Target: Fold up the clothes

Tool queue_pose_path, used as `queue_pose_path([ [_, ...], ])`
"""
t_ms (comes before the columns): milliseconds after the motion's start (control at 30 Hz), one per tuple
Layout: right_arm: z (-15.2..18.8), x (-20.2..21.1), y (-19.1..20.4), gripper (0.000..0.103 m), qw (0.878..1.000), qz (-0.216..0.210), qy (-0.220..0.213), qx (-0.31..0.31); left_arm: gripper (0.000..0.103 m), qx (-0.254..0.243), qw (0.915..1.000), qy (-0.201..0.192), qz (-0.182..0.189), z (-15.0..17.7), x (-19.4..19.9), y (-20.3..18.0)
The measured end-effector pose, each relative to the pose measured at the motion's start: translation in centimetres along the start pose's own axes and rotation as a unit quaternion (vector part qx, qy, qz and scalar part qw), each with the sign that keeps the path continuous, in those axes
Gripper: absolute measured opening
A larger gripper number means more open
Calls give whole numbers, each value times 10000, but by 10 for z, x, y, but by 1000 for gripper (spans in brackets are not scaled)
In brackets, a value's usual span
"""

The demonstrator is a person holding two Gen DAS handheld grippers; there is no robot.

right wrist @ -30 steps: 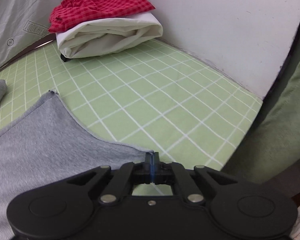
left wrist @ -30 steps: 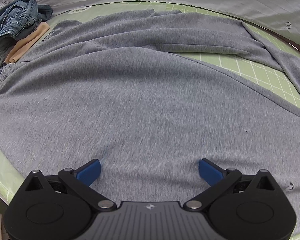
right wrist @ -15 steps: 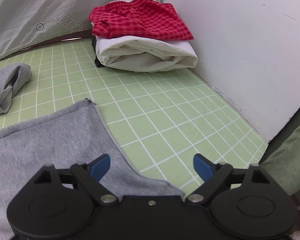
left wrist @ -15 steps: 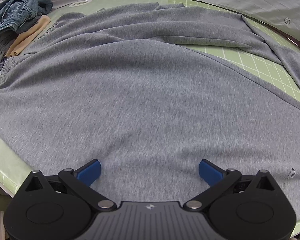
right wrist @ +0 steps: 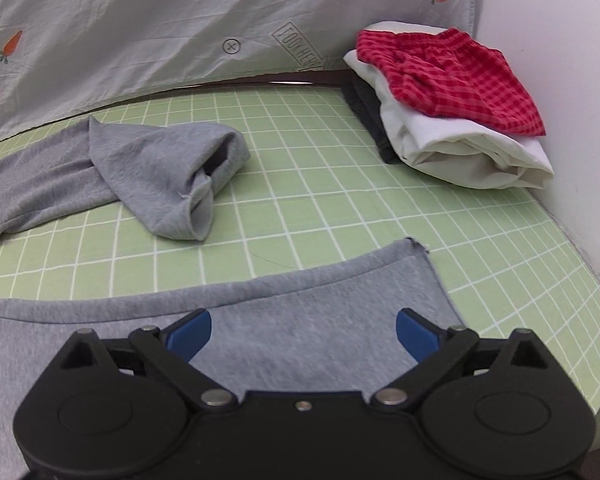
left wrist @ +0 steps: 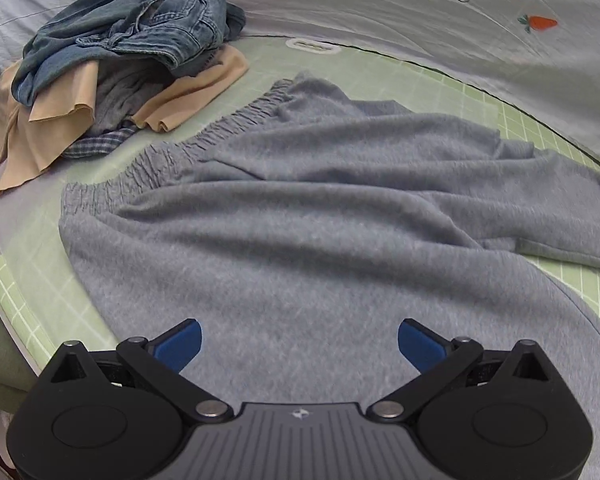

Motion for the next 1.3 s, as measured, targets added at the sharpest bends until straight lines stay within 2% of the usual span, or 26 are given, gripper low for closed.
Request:
queue_pose_path([
  [167,-15,2,49,101,9999,-127,8,-15,103,-56,9999,-124,-47,-58,-28,16],
  [367,-39,-3,102,101,9999,-38,50,-99,102,-121,9997,-181,146,-136,-79,26],
  [467,-48,1,116,101,9999,79,118,-92,97,-311,9992,-90,213,-171,-110,23],
  [533,-51,6,124,101,9997,184,156,-20,92,-503,9986,52,128,-182,-131,21],
  [600,-52,10,131,101,9995,219,133,208,76,-652,9977,185,61,-190,-149,21],
  [633,-52,10,133,101,9991,287,172,267,74,-648,9977,177,113,-192,-154,22],
  [700,-52,8,136,101,9981,422,249,385,52,-606,9979,3,244,-196,-155,25],
  [733,-52,8,137,101,9976,477,285,422,46,-620,9978,-52,247,-198,-154,27],
  [767,-54,6,138,101,9977,479,308,369,32,-635,9978,-126,172,-202,-154,30],
  [833,-58,3,139,101,9979,483,354,262,30,-611,9976,-327,-59,-212,-153,39],
  [933,-65,-2,140,101,9979,495,406,110,30,-142,9971,-591,-456,-230,-155,67],
  [1033,-78,-10,139,101,9980,573,259,18,30,207,9973,-531,-469,-239,-163,81],
  [1133,-87,-25,136,96,9975,618,322,-70,33,-161,9964,-492,-678,-236,-166,70],
  [1167,-89,-31,135,91,9973,629,361,-77,34,-233,9958,-498,-727,-234,-167,68],
  [1300,-90,-50,126,85,9946,705,670,-368,34,-231,9952,-519,-797,-233,-166,66],
])
Point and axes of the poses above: each gripper's, at about its wrist camera, not at the fingertips, and x roughly against the way its jaws point, y to its left, z to its underside, the point moved 4 cm from there along -x, roughly the way its jaws point, and after that the axes turned 12 degrees about z, right-handed, at the moved point
